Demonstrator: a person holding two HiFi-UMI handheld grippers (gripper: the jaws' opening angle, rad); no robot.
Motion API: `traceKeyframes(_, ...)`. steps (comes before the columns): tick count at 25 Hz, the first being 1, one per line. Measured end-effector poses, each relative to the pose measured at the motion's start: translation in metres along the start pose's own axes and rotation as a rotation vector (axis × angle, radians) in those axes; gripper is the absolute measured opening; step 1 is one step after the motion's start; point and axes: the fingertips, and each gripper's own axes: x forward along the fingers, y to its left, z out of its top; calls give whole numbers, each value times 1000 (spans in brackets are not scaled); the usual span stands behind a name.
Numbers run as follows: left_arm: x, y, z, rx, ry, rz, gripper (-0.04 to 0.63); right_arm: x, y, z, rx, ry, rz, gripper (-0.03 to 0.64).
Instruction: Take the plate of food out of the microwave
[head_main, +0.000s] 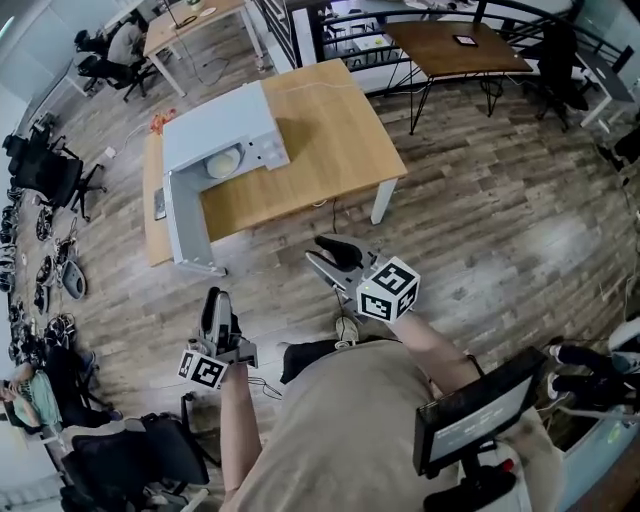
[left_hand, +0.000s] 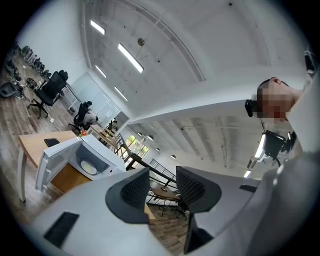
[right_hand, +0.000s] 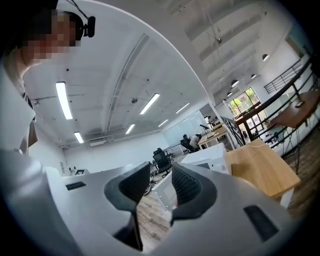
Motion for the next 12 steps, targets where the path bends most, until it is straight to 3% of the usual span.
traceKeyframes(12,-7,32,-2,-31,11,62,169,35,-12,-24,89,49,4,120)
